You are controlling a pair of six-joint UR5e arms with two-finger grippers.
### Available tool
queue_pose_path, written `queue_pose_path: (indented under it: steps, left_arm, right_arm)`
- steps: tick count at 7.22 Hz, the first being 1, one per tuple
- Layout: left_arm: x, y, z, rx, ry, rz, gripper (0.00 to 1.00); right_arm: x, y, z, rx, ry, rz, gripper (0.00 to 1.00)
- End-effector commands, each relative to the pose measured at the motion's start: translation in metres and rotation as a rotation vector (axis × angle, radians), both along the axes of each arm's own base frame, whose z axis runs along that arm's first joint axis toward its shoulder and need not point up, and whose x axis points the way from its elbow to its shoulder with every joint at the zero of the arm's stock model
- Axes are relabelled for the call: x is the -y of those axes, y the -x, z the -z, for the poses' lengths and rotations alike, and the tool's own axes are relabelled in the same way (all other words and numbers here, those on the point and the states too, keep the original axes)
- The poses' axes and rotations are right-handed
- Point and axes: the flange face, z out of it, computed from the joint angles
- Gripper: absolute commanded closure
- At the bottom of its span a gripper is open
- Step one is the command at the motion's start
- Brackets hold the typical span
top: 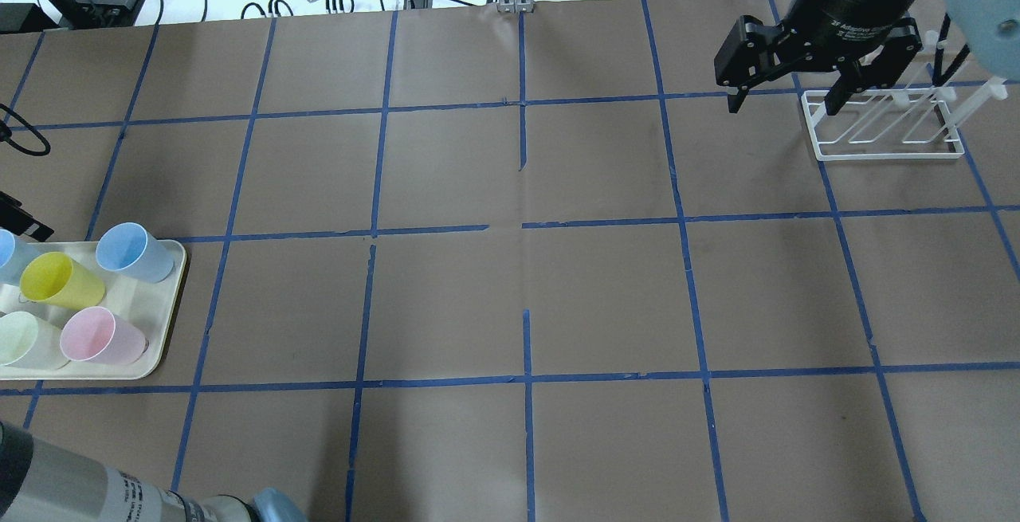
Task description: Transfer IKEA cup to right arm and place on rack
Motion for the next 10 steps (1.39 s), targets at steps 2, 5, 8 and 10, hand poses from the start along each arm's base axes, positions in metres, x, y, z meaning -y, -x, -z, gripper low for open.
queue_pose_path:
  steps: [2,5,8,10]
  left_arm:
    - [-0.007,-0.007,0.027,0.028,-0.042,0.06,0.0]
    - [-0.018,-0.002,0.045,0.029,-0.044,0.06,0.0]
    - [-0.022,-0.008,0.046,0.028,-0.037,0.096,0.13]
    - [-0.022,-0.008,0.047,0.026,-0.032,0.131,0.46]
  right_arm:
    - [0.0,0.0,-0.002,-0.001,0.005,-0.001,0.0]
    - [0.001,-0.002,-0.002,0.001,0.008,-0.003,0.0]
    - [0.001,-0.002,-0.003,0.001,0.012,-0.003,0.0]
    - [0.0,-0.002,-0.004,0.001,0.012,-0.005,0.0]
